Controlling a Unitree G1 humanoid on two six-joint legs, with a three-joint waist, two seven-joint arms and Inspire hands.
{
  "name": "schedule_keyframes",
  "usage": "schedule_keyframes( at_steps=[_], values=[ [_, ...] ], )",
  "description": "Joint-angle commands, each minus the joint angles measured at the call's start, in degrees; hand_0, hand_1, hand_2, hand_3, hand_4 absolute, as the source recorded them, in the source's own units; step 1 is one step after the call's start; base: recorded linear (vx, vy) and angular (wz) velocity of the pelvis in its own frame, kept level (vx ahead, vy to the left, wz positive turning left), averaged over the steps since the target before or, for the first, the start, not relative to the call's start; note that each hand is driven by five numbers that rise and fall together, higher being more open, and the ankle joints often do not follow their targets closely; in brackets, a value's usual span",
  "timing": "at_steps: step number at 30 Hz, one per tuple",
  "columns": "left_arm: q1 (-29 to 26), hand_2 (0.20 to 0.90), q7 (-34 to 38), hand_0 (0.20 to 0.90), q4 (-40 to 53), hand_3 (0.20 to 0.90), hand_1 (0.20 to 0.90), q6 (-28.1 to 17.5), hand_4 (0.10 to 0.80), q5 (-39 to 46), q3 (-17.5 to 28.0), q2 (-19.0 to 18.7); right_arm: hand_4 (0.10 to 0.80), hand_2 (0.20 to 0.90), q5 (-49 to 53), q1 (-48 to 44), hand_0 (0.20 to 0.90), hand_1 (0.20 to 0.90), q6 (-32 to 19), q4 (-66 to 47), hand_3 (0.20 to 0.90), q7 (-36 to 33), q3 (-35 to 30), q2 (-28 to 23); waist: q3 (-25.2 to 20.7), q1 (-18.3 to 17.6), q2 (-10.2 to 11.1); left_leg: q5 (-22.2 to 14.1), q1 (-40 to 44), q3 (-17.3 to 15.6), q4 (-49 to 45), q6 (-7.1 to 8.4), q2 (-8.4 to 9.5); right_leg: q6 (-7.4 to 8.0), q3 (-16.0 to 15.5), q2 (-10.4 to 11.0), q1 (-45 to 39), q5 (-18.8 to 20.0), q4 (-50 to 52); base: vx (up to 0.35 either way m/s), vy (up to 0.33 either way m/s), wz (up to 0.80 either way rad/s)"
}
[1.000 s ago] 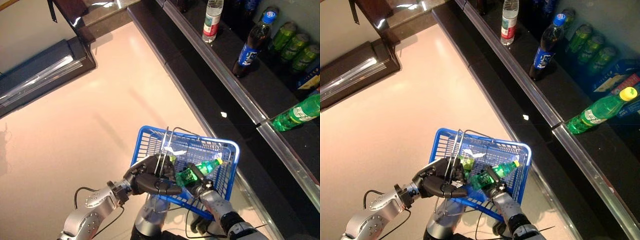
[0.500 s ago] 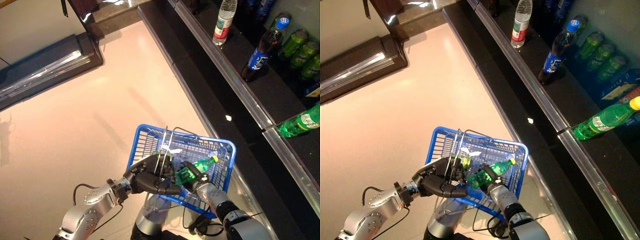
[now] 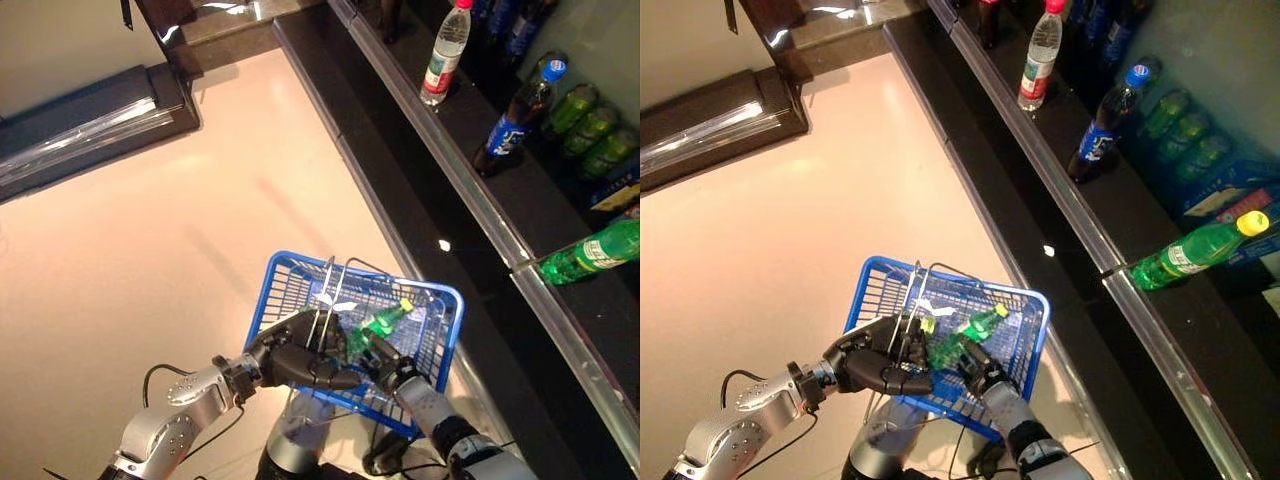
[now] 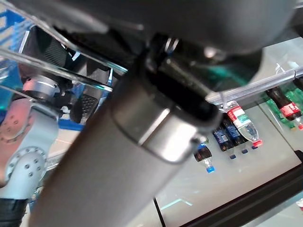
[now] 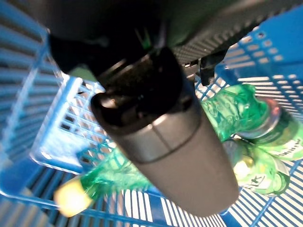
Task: Pick up the drink and place into the basket.
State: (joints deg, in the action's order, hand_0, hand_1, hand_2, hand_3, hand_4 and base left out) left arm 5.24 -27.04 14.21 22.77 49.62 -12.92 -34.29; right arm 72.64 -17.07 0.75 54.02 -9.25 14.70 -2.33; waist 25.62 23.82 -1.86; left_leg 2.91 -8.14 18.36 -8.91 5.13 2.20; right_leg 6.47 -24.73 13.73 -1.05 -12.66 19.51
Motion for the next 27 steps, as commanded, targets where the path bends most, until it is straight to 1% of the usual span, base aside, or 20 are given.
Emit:
schedule_keyframes(
  at_steps=[1,3,4,7,9,12,13,16,19,20,21,23,24,25,27],
  values=[
    [-0.4,0.3,-7.7,0.3,17.1,0.2,0.3,-8.0,0.1,8.6,3.6,3.6,0.8,0.9,0.9,4.2,0.9,0.9,-3.0,-7.7,0.9,1.1,3.3,2.4,-5.4,0.6,0.5,-2.1,-1.2,-3.1,-3.1,-4.62,-0.17,-4.02,0.9,-3.8,-2.6,8.8,-7.0,0.009,-0.071,0.0],
    [0.9,0.3,-8.2,0.3,16.4,0.2,0.3,-8.5,0.1,8.2,4.7,3.1,0.8,0.9,0.8,7.4,0.9,0.9,-4.8,-14.2,0.9,0.3,5.3,2.3,-5.4,0.2,1.1,-2.3,-0.8,-3.6,-3.1,-4.49,-0.63,-3.88,1.2,-4.1,-2.8,8.6,-6.9,0.002,-0.05,0.0],
    [1.0,0.3,-8.2,0.3,16.4,0.2,0.3,-8.5,0.1,8.2,4.7,3.1,0.8,0.9,0.8,7.5,0.9,0.9,-4.9,-14.4,0.9,0.2,5.4,2.3,-5.6,0.1,1.1,-2.0,-1.0,-3.5,-2.9,-4.52,-0.59,-3.87,1.0,-4.2,-2.7,8.9,-7.1,0.0,0.0,0.0],
    [3.9,0.3,-8.8,0.3,15.3,0.2,0.3,-9.4,0.1,7.1,6.9,2.9,0.8,0.9,-0.8,13.4,0.9,0.9,-7.1,-25.8,0.9,-0.2,7.8,1.7,-6.2,-1.0,2.2,-1.9,-0.5,-4.3,-2.5,-4.43,-1.41,-3.55,1.4,-4.7,-2.8,9.0,-7.3,0.022,-0.04,-0.03],
    [5.8,0.3,-8.3,0.3,14.6,0.2,0.3,-9.4,0.1,6.2,8.2,3.1,0.8,0.9,-4.5,16.6,0.9,0.9,-7.0,-31.3,0.9,-1.0,8.6,1.4,-6.8,-1.8,2.8,-1.7,0.0,-4.8,-2.1,-4.35,-1.85,-3.4,1.7,-5.1,-3.0,9.1,-7.5,0.045,-0.027,-0.05],
    [8.5,0.3,-7.1,0.3,13.0,0.2,0.3,-10.3,0.1,3.7,9.5,3.0,0.8,0.9,-6.4,20.6,0.9,0.9,-5.9,-41.1,0.9,-0.4,10.3,-0.7,-7.8,-3.2,3.8,-1.4,0.9,-5.8,-1.4,-4.21,-2.67,-3.13,2.1,-5.7,-3.3,9.2,-7.9,0.045,-0.022,-0.05],
    [8.9,0.3,-6.7,0.3,12.6,0.2,0.3,-10.5,0.1,3.4,9.7,3.0,0.8,0.9,-6.9,21.3,0.9,0.9,-5.5,-42.9,0.9,-0.3,10.5,-1.1,-8.0,-3.5,4.0,-1.3,1.1,-6.0,-1.2,-4.19,-2.78,-3.09,2.2,-5.8,-3.3,9.2,-8.0,0.031,-0.006,-0.04],
    [12.3,0.3,-5.2,0.3,10.2,0.2,0.3,-12.9,0.1,3.0,11.1,2.7,0.8,0.9,-8.9,26.8,0.9,0.9,-3.9,-51.1,0.9,4.0,11.4,-4.6,-9.3,-5.1,4.5,-1.0,2.1,-7.2,-0.1,-4.17,-3.35,-2.74,2.9,-6.2,-3.5,9.4,-8.5,0.035,0.01,-0.16],
    [15.3,0.3,-4.1,0.3,7.8,0.2,0.3,-17.1,0.1,-1.9,11.8,2.5,0.8,0.9,-9.1,31.4,0.9,0.9,-2.1,-56.9,0.9,8.1,11.5,-7.5,-10.8,-6.5,5.0,-0.8,3.1,-8.1,0.9,-4.09,-3.7,-2.35,3.7,-6.4,-3.7,9.5,-9.2,0.041,0.027,-0.12],
    [17.4,0.3,-2.2,0.3,6.2,0.2,0.3,-19.7,0.1,-4.0,11.7,1.7,0.8,0.9,-9.1,33.7,0.9,0.9,-1.1,-59.6,0.9,10.6,11.1,-9.4,-11.7,-7.3,5.1,-0.5,3.7,-8.6,1.6,-4.01,-3.82,-2.16,4.1,-6.5,-3.9,9.7,-9.6,0.046,0.081,-0.08],
    [19.3,0.3,1.2,0.3,4.3,0.2,0.3,-21.5,0.1,-5.4,11.5,1.6,0.8,0.9,-9.5,35.9,0.9,0.9,0.0,-61.2,0.9,14.3,10.3,-11.0,-12.4,-8.3,5.1,-0.3,4.3,-9.1,2.2,-3.91,-3.85,-2.0,4.6,-6.4,-4.1,9.7,-10.1,0.041,0.09,-0.12],
    [20.7,0.3,4.8,0.3,1.4,0.2,0.3,-23.5,0.1,-7.9,11.3,1.7,0.8,0.9,-10.8,38.0,0.9,0.9,0.7,-62.4,0.9,17.4,9.6,-12.5,-13.3,-9.3,5.1,-0.1,5.2,-9.6,3.1,-3.96,-3.86,-1.76,5.2,-6.3,-4.3,9.9,-10.9,0.021,0.089,-0.17],
    [21.9,0.3,7.0,0.3,-0.7,0.2,0.3,-25.6,0.1,-10.2,10.5,2.5,0.8,0.9,-11.0,39.3,0.9,0.9,1.0,-62.8,0.9,20.3,8.8,-13.2,-14.2,-10.0,5.0,0.1,6.0,-10.1,4.0,-4.03,-3.88,-1.64,5.6,-6.2,-4.6,10.0,-11.6,0.017,0.09,-0.2],
    [22.3,0.3,8.5,0.3,-1.5,0.2,0.3,-26.1,0.1,-11.0,10.2,2.7,0.8,0.9,-10.5,39.6,0.9,0.9,1.1,-62.6,0.9,21.9,8.5,-13.4,-14.6,-10.2,5.0,0.1,6.3,-10.3,4.4,-4.03,-3.88,-1.56,5.8,-6.1,-4.7,10.1,-11.9,0.018,0.097,-0.21],
    [23.3,0.3,16.0,0.3,-5.8,0.2,0.3,-28.2,0.1,-14.1,8.7,4.1,0.8,0.9,-9.1,41.0,0.9,0.9,0.7,-60.9,0.9,26.2,7.3,-13.2,-15.7,-11.3,4.9,0.2,7.5,-10.9,5.6,-4.17,-3.78,-1.2,6.5,-5.8,-5.2,10.7,-13.3,0.001,0.095,-0.23]
  ],
)
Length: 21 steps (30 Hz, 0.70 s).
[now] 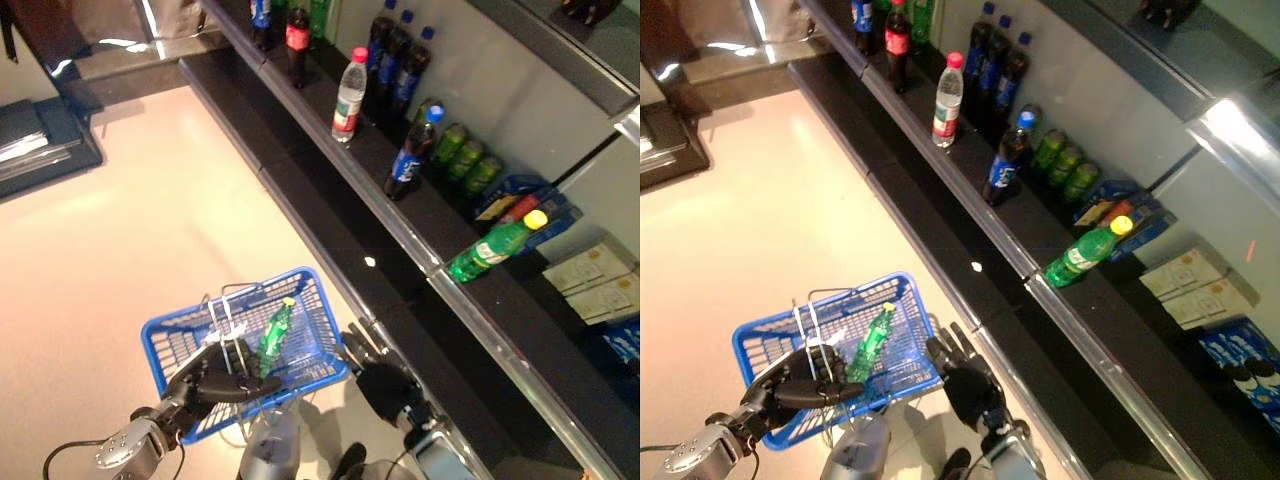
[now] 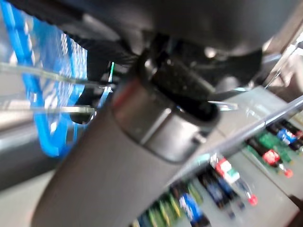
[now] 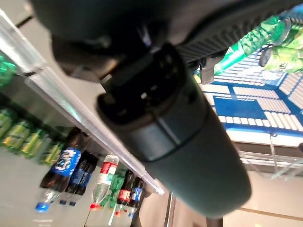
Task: Pick up the drink and place into the basket.
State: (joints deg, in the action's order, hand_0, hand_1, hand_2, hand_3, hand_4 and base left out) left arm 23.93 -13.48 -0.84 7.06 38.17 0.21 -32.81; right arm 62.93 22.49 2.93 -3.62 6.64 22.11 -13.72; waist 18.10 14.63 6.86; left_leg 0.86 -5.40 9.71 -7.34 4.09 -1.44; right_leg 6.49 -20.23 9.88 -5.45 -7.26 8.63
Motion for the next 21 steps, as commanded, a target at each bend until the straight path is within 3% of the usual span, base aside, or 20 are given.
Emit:
schedule_keyframes(
  at_steps=[1,4,7,11,13,15,17,18,19,21],
  values=[
    [4.6,0.3,5.5,0.3,6.5,0.2,0.3,-13.4,0.1,-3.1,-5.1,3.4,0.8,0.9,0.6,1.8,0.9,0.9,-1.7,-2.2,0.9,11.7,-0.8,-1.6,-8.8,-2.7,-3.8,2.4,5.4,-2.7,4.9,-3.23,-0.19,-1.11,2.4,-1.8,-1.0,5.6,-3.2,-0.01,0.091,-0.22],
    [4.4,0.3,12.8,0.3,-0.3,0.2,0.3,-13.4,0.1,-2.0,-6.1,5.5,0.8,0.9,2.4,2.5,0.9,0.9,-2.8,1.0,0.9,12.3,-2.9,-1.0,-9.9,-4.4,-3.5,2.5,6.6,-4.2,6.5,-3.45,-0.25,-0.62,3.7,-1.4,-1.4,6.6,-5.1,-0.042,0.081,-0.19],
    [4.0,0.3,16.4,0.3,-6.4,0.2,0.3,-14.7,0.1,-1.4,-6.7,7.8,0.8,0.9,-2.7,3.2,0.9,0.9,-4.5,4.7,0.9,9.5,-5.3,-0.5,-10.5,-6.1,-3.1,2.4,7.2,-5.7,7.5,-3.73,-0.18,-0.13,5.3,-1.0,-1.2,7.7,-6.6,-0.066,0.073,-0.23],
    [2.0,0.3,18.4,0.3,-19.7,0.2,0.3,-18.0,0.1,0.0,-6.6,12.0,0.8,0.9,-16.2,2.8,0.9,0.9,-5.9,15.1,0.9,1.9,-9.8,-0.4,-10.9,-8.7,-2.7,2.2,7.7,-8.5,8.9,-4.06,-0.03,0.89,7.5,0.0,-0.4,9.4,-8.4,-0.097,0.077,-0.32],
    [-0.7,0.3,18.1,0.3,-29.6,0.2,0.3,-19.5,0.1,0.5,-5.3,14.1,0.8,0.9,-28.2,0.7,0.9,0.9,-6.7,24.6,0.9,-5.1,-11.6,-0.2,-11.0,-9.6,-2.7,2.4,7.9,-9.2,9.9,-4.36,0.19,1.15,8.4,0.3,0.0,9.8,-8.4,-0.107,0.047,-0.32],
    [-2.7,0.3,18.3,0.3,-34.4,0.2,0.3,-18.9,0.1,1.6,-4.2,15.5,0.8,0.9,-33.7,-1.2,0.9,0.9,-6.5,29.5,0.9,-9.1,-12.3,0.3,-11.2,-10.0,-2.8,2.6,8.1,-9.0,10.5,-4.59,0.25,0.99,9.0,0.1,0.3,9.6,-8.0,-0.076,0.015,-0.2],
    [-6.9,0.3,19.3,0.3,-42.4,0.2,0.3,-18.5,0.1,1.9,-3.3,16.7,0.8,0.9,-36.9,-4.4,0.9,0.9,-5.3,36.7,0.9,-13.3,-12.3,1.5,-11.6,-12.0,-3.3,2.7,8.0,-6.3,10.9,-5.39,0.61,-0.83,14.9,-2.8,1.3,8.2,-6.5,-0.029,0.006,0.07],
    [-11.4,0.3,19.3,0.3,-48.5,0.2,0.3,-17.8,0.1,0.4,-3.3,16.5,0.8,0.9,-36.9,-6.5,0.9,0.9,-5.5,42.9,0.9,-16.6,-12.4,2.6,-11.9,-13.7,-3.7,2.9,7.7,-3.1,10.7,-5.88,1.35,-2.66,20.0,-6.0,2.2,7.2,-5.1,-0.001,-0.018,0.62],
    [-14.4,0.3,20.8,0.3,-51.2,0.2,0.3,-17.3,0.1,-2.1,-3.8,16.4,0.8,0.9,-37.9,-8.2,0.9,0.9,-5.6,46.8,0.9,-18.7,-12.0,3.0,-11.8,-14.6,-4.0,3.3,7.4,-0.9,10.6,-5.95,1.82,-3.76,21.9,-7.8,2.8,6.7,-4.2,-0.049,-0.044,1.31],
    [-16.2,0.3,23.0,0.3,-53.1,0.2,0.3,-16.9,0.1,-1.0,-4.1,17.3,0.8,0.9,-40.8,-10.0,0.9,0.9,-5.0,51.1,0.9,-18.9,-11.1,3.2,-11.7,-14.5,-4.4,4.2,6.8,0.6,10.9,-5.5,1.91,-4.63,21.3,-8.7,3.3,6.2,-3.7,-0.113,-0.061,1.54]
  ],
)
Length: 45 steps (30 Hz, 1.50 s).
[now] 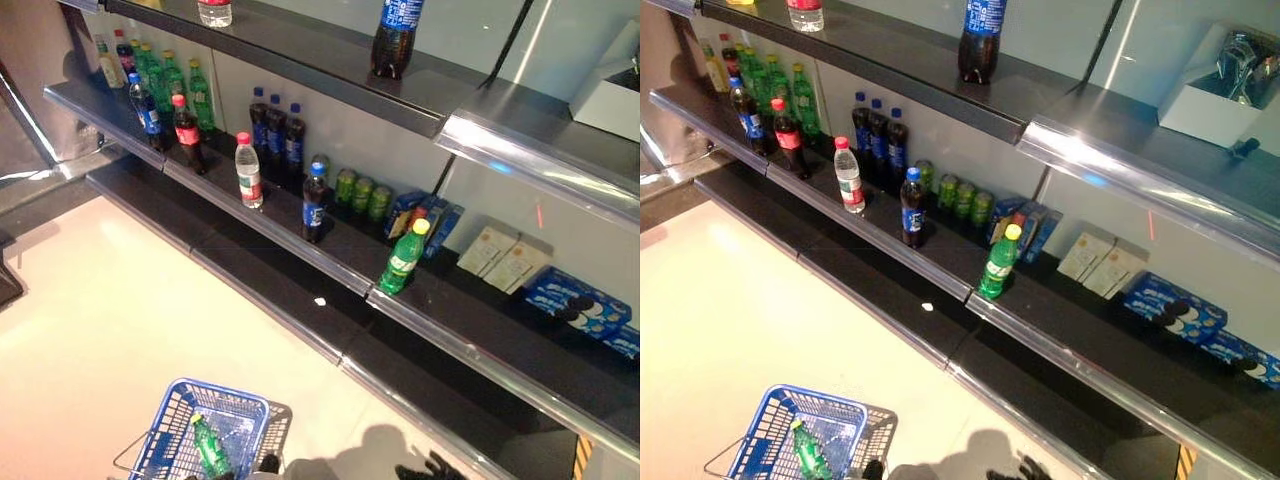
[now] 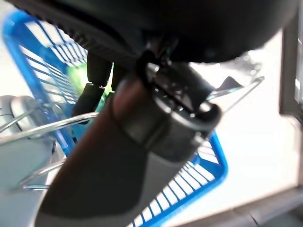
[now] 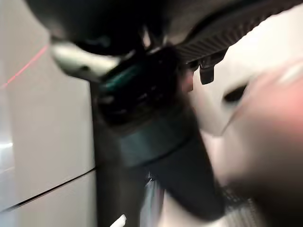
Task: Pick up the drink and place into the basket.
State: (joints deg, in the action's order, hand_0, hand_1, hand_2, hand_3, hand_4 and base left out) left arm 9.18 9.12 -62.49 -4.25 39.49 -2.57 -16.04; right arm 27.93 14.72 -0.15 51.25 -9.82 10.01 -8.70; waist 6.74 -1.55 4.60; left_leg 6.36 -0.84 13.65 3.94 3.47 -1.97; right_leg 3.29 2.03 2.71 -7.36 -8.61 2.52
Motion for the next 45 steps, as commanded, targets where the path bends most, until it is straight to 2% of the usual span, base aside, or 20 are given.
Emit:
schedule_keyframes(
  at_steps=[1,5,7,9,10,13,17,21,23,24,27,28,29,30,33,34,36,40,42,45],
  values=[
    [-1.5,0.3,1.1,0.3,7.1,0.2,0.3,-6.4,0.1,0.6,-0.3,1.6,0.8,0.9,-6.4,-3.1,0.9,0.9,-2.0,-0.3,0.9,-1.5,1.3,-1.8,0.0,2.1,-2.6,-0.4,1.6,-3.1,0.0,-4.18,2.22,-1.66,-1.6,-1.8,5.2,7.7,1.9,-0.104,-0.046,0.66],
    [-0.8,0.3,-0.6,0.3,4.0,0.2,0.3,-8.5,0.1,10.7,3.4,5.0,0.8,0.9,-9.6,-4.7,0.9,0.9,-4.2,6.7,0.9,-0.2,0.5,-2.0,1.8,3.7,-3.9,2.3,-2.8,-4.7,0.1,-1.78,1.09,-2.19,-3.2,-2.1,4.4,7.5,0.1,-0.182,0.011,0.27],
    [-1.6,0.3,-0.2,0.3,2.9,0.2,0.3,-7.3,0.1,12.8,4.2,5.8,0.8,0.9,-9.7,-5.6,0.9,0.9,-4.0,8.1,0.9,-0.7,-0.1,-2.2,2.5,3.4,-4.2,2.3,-4.3,-9.0,-1.1,-1.11,0.38,-2.51,-5.1,-1.8,4.3,7.3,0.1,-0.126,0.11,0.62],
    [-3.0,0.3,0.2,0.3,0.6,0.2,0.3,-6.7,0.1,13.7,4.8,6.5,0.8,0.9,-9.2,-5.8,0.9,0.9,-4.2,9.5,0.9,-1.4,-1.3,-2.6,2.6,2.1,-4.3,2.3,-5.3,-16.8,-2.8,-0.15,-1.37,-2.73,-8.8,-0.9,4.0,7.3,-0.1,-0.11,0.213,1.08],
    [-3.3,0.3,0.1,0.3,0.0,0.2,0.3,-6.5,0.1,14.0,5.2,6.7,0.8,0.9,-9.2,-5.7,0.9,0.9,-4.4,10.1,0.9,-1.6,-1.4,-2.7,2.6,1.8,-4.0,2.5,-5.3,-17.3,-3.3,0.25,-2.54,-2.56,-9.6,-0.2,3.9,7.6,-0.2,-0.023,0.42,1.33],
    [-2.1,0.3,0.2,0.3,-3.2,0.2,0.3,-8.2,0.1,18.9,7.6,8.2,0.8,0.9,-13.3,-5.0,0.9,0.9,-5.0,12.0,0.9,0.3,-1.3,-3.7,1.6,1.3,-3.0,2.2,-3.3,-12.2,-2.5,0.59,-4.95,-1.9,-7.2,1.4,4.1,7.7,0.1,0.108,0.42,0.76],
    [-3.6,0.3,0.9,0.3,-6.0,0.2,0.3,-6.8,0.1,18.8,9.0,8.1,0.8,0.9,-16.0,-4.8,0.9,0.9,-11.0,15.0,0.9,-1.0,-2.4,-3.7,0.9,0.3,-2.9,1.4,-2.0,-16.5,-3.3,1.6,-7.9,-0.17,-8.1,4.4,3.9,7.5,0.7,0.144,0.447,0.35],
    [-4.6,0.3,0.2,0.3,-7.0,0.2,0.3,-6.3,0.1,18.4,8.1,7.9,0.8,0.9,-14.2,-4.8,0.9,0.9,-10.3,14.1,0.9,-3.0,-3.3,-2.9,1.4,-0.6,-3.1,-1.4,-2.4,-18.6,-7.0,0.41,-5.97,1.92,-8.1,8.4,4.6,7.3,4.1,0.16,0.439,0.5],
    [-5.2,0.3,-1.1,0.3,-6.7,0.2,0.3,-7.1,0.1,17.8,7.9,7.3,0.8,0.9,-14.1,-5.1,0.9,0.9,-9.7,14.5,0.9,-4.7,-4.0,-2.1,2.0,-0.6,-2.9,-3.4,-2.0,-19.9,-8.0,-2.24,-3.12,3.84,-7.9,11.9,5.5,9.4,10.6,0.239,0.509,0.22],
    [-5.5,0.3,-1.2,0.3,-5.9,0.2,0.3,-7.5,0.1,17.0,7.3,6.7,0.8,0.9,-14.3,-5.4,0.9,0.9,-9.4,14.1,0.9,-5.0,-3.9,-1.9,2.2,-0.8,-3.2,-3.9,-0.6,-20.5,-7.2,-3.55,-1.64,4.29,-7.8,13.0,8.4,12.9,16.1,0.228,0.554,0.26],
    [-5.5,0.3,-1.0,0.3,-4.3,0.2,0.3,-8.5,0.1,15.1,5.7,5.6,0.8,0.9,-13.3,-6.2,0.9,0.9,-9.4,12.3,0.9,-6.6,-2.7,-1.8,2.7,-1.9,-4.9,-4.2,1.8,-20.4,-4.7,-5.49,-0.01,3.5,-5.9,9.3,13.6,13.4,25.5,0.179,0.364,0.1],
    [-5.9,0.3,-1.3,0.3,-4.6,0.2,0.3,-9.1,0.1,15.3,4.4,4.8,0.8,0.9,-11.9,-6.4,0.9,0.9,-9.1,11.8,0.9,-7.2,-2.3,-1.6,2.5,-2.8,-4.9,-4.2,2.1,-19.6,-4.0,-6.02,0.89,3.12,-5.4,5.8,14.1,12.1,25.1,0.232,0.213,0.24],
    [-6.2,0.3,-1.9,0.3,-5.0,0.2,0.3,-9.4,0.1,15.8,3.7,4.3,0.8,0.9,-10.4,-6.3,0.9,0.9,-9.4,11.9,0.9,-7.7,-2.0,-1.4,2.3,-3.7,-4.6,-4.2,2.1,-18.6,-3.9,-6.15,1.9,2.52,-4.5,2.1,13.9,11.1,22.9,0.362,0.257,0.72],
    [-6.5,0.3,-2.1,0.3,-5.0,0.2,0.3,-9.4,0.1,15.6,3.8,4.0,0.8,0.9,-9.0,-6.0,0.9,0.9,-9.7,12.3,0.9,-7.2,-1.9,-1.3,1.9,-4.1,-4.0,-4.5,2.4,-17.8,-3.7,-6.45,3.53,1.63,-5.1,0.2,13.3,11.0,19.0,0.379,0.208,1.04],
    [-7.2,0.3,-1.9,0.3,-5.4,0.2,0.3,-8.9,0.1,13.8,3.3,4.4,0.8,0.9,-7.5,-5.6,0.9,0.9,-10.4,13.8,0.9,-6.0,-1.7,-1.5,1.3,-5.4,-3.1,-5.4,2.5,-15.9,-4.3,-6.73,6.16,-0.67,-1.1,-3.7,12.4,10.8,7.3,0.371,0.106,0.95],
    [-7.5,0.3,-1.9,0.3,-5.7,0.2,0.3,-8.5,0.1,13.5,3.0,4.6,0.8,0.9,-7.0,-5.5,0.9,0.9,-10.6,14.2,0.9,-5.9,-1.7,-1.6,1.3,-6.0,-2.8,-5.9,2.8,-15.2,-4.4,-6.88,7.02,-0.82,-0.1,-4.4,12.6,11.9,4.3,0.388,0.091,0.59],
    [-8.2,0.3,-1.9,0.3,-6.3,0.2,0.3,-7.7,0.1,13.3,1.6,5.4,0.8,0.9,-4.9,-5.4,0.9,0.9,-11.9,16.2,0.9,-5.5,-1.8,-1.7,1.2,-8.1,-1.8,-8.9,4.9,-12.8,-5.0,-7.64,9.91,0.56,1.1,-5.4,18.3,19.4,-1.3,0.469,0.067,0.46],
    [-7.0,0.3,-4.3,0.3,-8.5,0.2,0.3,-7.6,0.1,11.6,1.7,7.1,0.8,0.9,-3.2,-5.4,0.9,0.9,-11.1,17.8,0.9,-5.3,-3.5,-1.3,1.7,-9.4,-1.2,-15.0,10.7,-12.5,-6.9,-7.76,11.23,1.81,-8.0,-4.9,24.3,25.0,-4.1,0.536,0.009,0.5],
    [-6.5,0.3,-4.6,0.3,-9.3,0.2,0.3,-8.0,0.1,10.7,1.7,7.7,0.8,0.9,-4.0,-5.1,0.9,0.9,-11.1,18.9,0.9,-4.4,-4.6,-1.2,1.3,-9.8,-1.4,-16.4,12.5,-12.6,-9.4,-7.82,11.86,0.44,-9.8,-5.5,24.5,23.9,-2.6,0.577,-0.006,0.11],
    [-7.4,0.3,-2.6,0.3,-9.5,0.2,0.3,-7.2,0.1,10.6,0.3,8.0,0.8,0.9,-4.1,-4.9,0.9,0.9,-11.1,20.6,0.9,-4.7,-4.8,-1.2,-0.4,-11.5,-2.6,-9.8,12.9,-12.5,-18.4,-5.31,10.7,-2.33,-7.6,-7.1,23.1,21.9,-1.0,0.507,-0.027,0.05]
  ],
)
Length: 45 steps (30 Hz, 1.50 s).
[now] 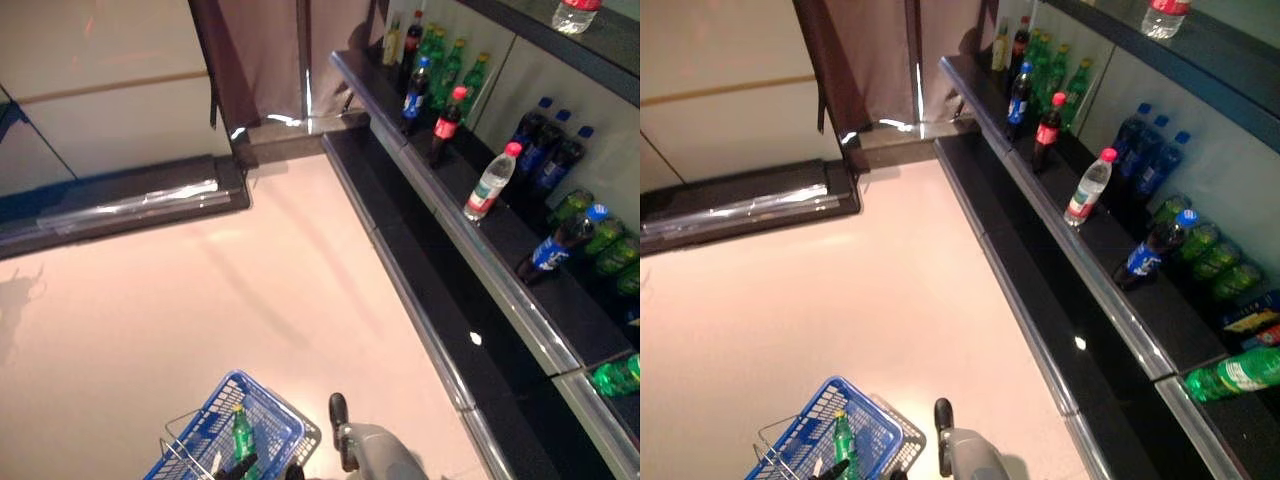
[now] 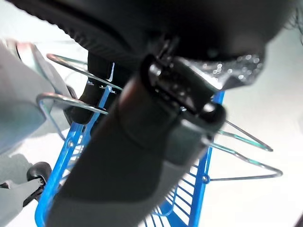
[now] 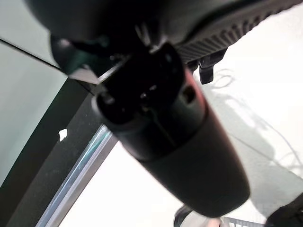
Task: Pick up the drink and place into the basket.
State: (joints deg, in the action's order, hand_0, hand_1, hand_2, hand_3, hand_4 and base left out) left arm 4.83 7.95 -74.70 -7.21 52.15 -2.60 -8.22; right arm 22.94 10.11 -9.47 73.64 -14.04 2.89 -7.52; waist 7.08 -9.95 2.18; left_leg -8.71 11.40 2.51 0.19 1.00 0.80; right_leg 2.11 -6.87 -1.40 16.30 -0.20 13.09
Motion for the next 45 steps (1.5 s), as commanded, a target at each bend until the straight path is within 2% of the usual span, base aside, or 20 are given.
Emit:
schedule_keyframes(
  at_steps=[1,4,6,9,10,11,13,15,17,19,21,25,27,31,33,36,39,41,43,45],
  values=[
    [-3.2,0.3,-1.2,0.3,2.7,0.2,0.3,-3.9,0.1,-1.9,0.7,0.3,0.8,0.9,1.0,-0.4,0.9,0.9,-0.8,-1.9,0.9,-1.0,2.3,-2.5,-1.2,-3.4,-1.0,10.0,1.0,-2.9,-19.4,-0.56,6.18,-2.4,0.5,-3.4,-1.9,11.7,-10.1,0.37,-0.064,0.18],
    [-3.7,0.3,-2.5,0.3,3.6,0.2,0.3,-4.6,0.1,-3.5,0.4,0.5,0.8,0.9,-2.0,-0.7,0.9,0.9,-2.6,-3.0,0.9,-0.6,2.8,-3.3,-1.9,-3.5,0.3,18.9,-3.6,-5.9,-36.1,2.7,4.38,-4.93,1.2,-2.6,-6.8,8.5,-10.1,0.496,-0.098,0.05],
    [-3.6,0.3,-2.2,0.3,4.2,0.2,0.3,-5.3,0.1,-2.9,0.2,0.8,0.8,0.9,-3.9,-1.3,0.9,0.9,-2.3,-4.7,0.9,-0.8,3.2,-4.1,-2.1,-2.4,1.5,19.5,-8.7,-5.7,-41.9,1.98,5.02,-5.55,2.2,-1.8,-9.1,7.5,-10.3,0.457,-0.056,-0.12],
    [-3.6,0.3,-1.8,0.3,5.4,0.2,0.3,-5.6,0.1,-0.8,0.4,0.3,0.8,0.9,-4.0,-2.5,0.9,0.9,-2.5,-6.5,0.9,-0.3,4.8,-5.5,-1.1,0.5,2.6,16.8,-19.0,-4.6,-42.9,-0.95,5.44,-5.92,7.3,-2.3,-12.6,5.4,-9.5,0.385,0.045,-0.29],
    [-3.1,0.3,-1.8,0.3,6.4,0.2,0.3,-5.3,0.1,0.5,0.8,-0.5,0.8,0.9,-4.4,-4.3,0.9,0.9,-2.7,-7.9,0.9,0.1,6.4,-6.0,0.2,3.1,3.1,15.5,-24.5,-2.5,-35.7,-3.0,3.11,-5.58,13.3,-3.4,-15.9,3.3,-9.3,0.6,0.186,-0.99],
    [-2.5,0.3,-2.2,0.3,6.6,0.2,0.3,-5.2,0.1,0.8,1.5,-0.9,0.8,0.9,-4.8,-5.7,0.9,0.9,-2.7,-7.8,0.9,0.2,7.1,-6.0,0.6,4.5,3.1,15.1,-24.9,-0.9,-25.5,-3.55,1.38,-4.99,16.6,-4.1,-17.3,1.9,-9.4,0.765,0.279,-1.35],
    [-1.4,0.3,-2.8,0.3,6.6,0.2,0.3,-5.0,0.1,1.1,1.6,-1.2,0.8,0.9,-4.6,-7.1,0.9,0.9,-2.4,-6.8,0.9,0.4,7.8,-6.3,1.1,6.7,2.2,16.7,-24.8,3.3,-9.6,-2.84,-1.33,-4.42,21.0,-5.2,-19.6,-0.1,-9.3,0.551,0.291,-1.42],
    [-0.4,0.3,-2.4,0.3,6.4,0.2,0.3,-4.9,0.1,0.4,1.6,-0.7,0.8,0.9,-4.0,-7.3,0.9,0.9,-2.2,-6.4,0.9,0.7,7.8,-6.4,1.1,8.6,1.5,18.8,-26.5,7.9,-0.3,-1.36,-1.56,-3.81,24.9,-5.6,-21.9,-1.1,-9.4,0.497,0.296,-1.1],
    [0.3,0.3,-1.5,0.3,6.4,0.2,0.3,-4.4,0.1,-1.0,1.8,0.2,0.8,0.9,-4.5,-7.5,0.9,0.9,-1.7,-6.4,0.9,0.5,7.0,-6.4,1.0,9.6,1.4,18.1,-27.3,9.8,-1.5,-1.39,-0.48,-2.62,27.1,-3.5,-24.3,-3.0,-8.9,0.402,0.382,-1.15],
    [-0.3,0.3,-0.3,0.3,5.7,0.2,0.3,-3.6,0.1,-0.5,1.4,0.0,0.8,0.9,-4.2,-8.1,0.9,0.9,-0.7,-6.5,0.9,0.2,6.5,-6.2,0.3,9.0,0.4,17.5,-25.7,8.5,-2.6,-1.02,-1.54,-1.15,25.6,-1.4,-23.8,-4.6,-6.7,0.33,0.429,-1.59],
    [-1.5,0.3,-0.7,0.3,4.2,0.2,0.3,-3.0,0.1,-0.5,1.9,-1.3,0.8,0.9,-3.0,-6.8,0.9,0.9,0.2,-6.4,0.9,-1.5,4.9,-5.4,0.2,6.8,-0.4,15.2,-23.5,5.7,-5.0,-1.63,-0.7,0.56,22.5,0.9,-21.0,-3.3,-0.5,0.344,0.422,-1.44],
    [-2.0,0.3,-2.7,0.3,3.5,0.2,0.3,-5.2,0.1,2.6,4.2,-3.3,0.8,0.9,-8.9,-5.1,0.9,0.9,-0.9,-6.1,0.9,0.8,5.1,-4.3,0.4,6.2,-2.1,13.0,-15.6,0.2,-1.9,-2.78,-1.03,2.02,7.6,4.0,-12.6,-0.5,8.4,0.219,0.239,-0.88],
    [-2.0,0.3,-2.6,0.3,3.8,0.2,0.3,-5.8,0.1,2.5,5.0,-4.0,0.8,0.9,-9.1,-5.5,0.9,0.9,-0.7,-6.4,0.9,0.8,6.2,-4.2,0.5,6.8,-2.3,12.2,-13.7,-2.6,-0.6,-2.56,-1.46,1.81,2.8,4.3,-11.9,-1.2,6.8,0.09,0.112,-1.33],
    [-2.2,0.3,-2.1,0.3,4.7,0.2,0.3,-5.3,0.1,2.9,6.1,-4.9,0.8,0.9,-9.0,-5.7,0.9,0.9,-0.6,-7.3,0.9,1.1,7.8,-4.0,0.7,7.9,-1.2,12.0,-12.1,-6.4,0.8,-1.48,-1.04,0.09,-2.1,2.6,-14.4,-1.7,-2.8,0.06,0.037,-1.04],
    [-1.9,0.3,-1.8,0.3,5.0,0.2,0.3,-5.1,0.1,1.7,6.7,-4.3,0.8,0.9,-9.8,-5.6,0.9,0.9,-0.8,-7.7,0.9,1.6,8.5,-4.0,0.4,8.6,-0.4,12.0,-12.0,-7.8,0.8,-1.08,-0.58,-0.4,-2.6,2.2,-16.0,-1.0,-7.4,0.055,-0.05,-0.58],
    [-2.5,0.3,-1.3,0.3,4.7,0.2,0.3,-5.0,0.1,0.4,6.1,-3.0,0.8,0.9,-9.0,-5.8,0.9,0.9,0.0,-7.4,0.9,2.0,9.1,-3.6,-0.1,8.2,0.5,11.0,-13.5,-7.5,-3.1,-0.94,-0.21,-1.23,1.6,2.0,-16.9,0.6,-10.7,0.035,-0.088,-0.39],
    [-3.4,0.3,-2.2,0.3,4.2,0.2,0.3,-5.4,0.1,0.5,6.0,-1.3,0.8,0.9,-10.0,-6.9,0.9,0.9,0.9,-6.2,0.9,2.0,9.6,-3.7,0.5,8.4,2.1,12.0,-18.8,-8.5,-18.4,-0.42,-0.64,-2.67,1.0,3.0,-17.7,1.1,-11.3,0.05,-0.078,-0.06],
    [-3.7,0.3,-2.4,0.3,4.4,0.2,0.3,-4.9,0.1,1.5,5.6,-0.5,0.8,0.9,-9.4,-7.5,0.9,0.9,2.3,-6.1,0.9,1.3,10.1,-4.1,1.2,9.4,2.3,13.8,-23.6,-5.6,-25.8,-0.89,0.4,-3.55,2.1,2.5,-17.6,0.9,-9.8,0.059,-0.015,-0.21],
    [-3.2,0.3,-2.3,0.3,4.6,0.2,0.3,-4.8,0.1,2.2,5.3,0.2,0.8,0.9,-8.5,-8.2,0.9,0.9,2.4,-5.8,0.9,1.2,10.3,-4.4,1.6,10.9,1.9,14.5,-24.2,-1.1,-21.8,-1.27,1.07,-3.29,4.8,1.3,-18.3,0.2,-9.3,0.184,0.167,-0.43],
    [-2.1,0.3,-2.8,0.3,3.8,0.2,0.3,-4.7,0.1,3.3,5.4,0.2,0.8,0.9,-9.4,-9.0,0.9,0.9,1.8,-4.8,0.9,2.0,9.2,-4.9,1.3,11.0,1.4,17.0,-21.0,-0.6,-10.6,0.33,-5.11,-2.44,5.6,1.3,-19.4,-0.5,-9.9,0.275,0.316,-0.72]
  ],
)
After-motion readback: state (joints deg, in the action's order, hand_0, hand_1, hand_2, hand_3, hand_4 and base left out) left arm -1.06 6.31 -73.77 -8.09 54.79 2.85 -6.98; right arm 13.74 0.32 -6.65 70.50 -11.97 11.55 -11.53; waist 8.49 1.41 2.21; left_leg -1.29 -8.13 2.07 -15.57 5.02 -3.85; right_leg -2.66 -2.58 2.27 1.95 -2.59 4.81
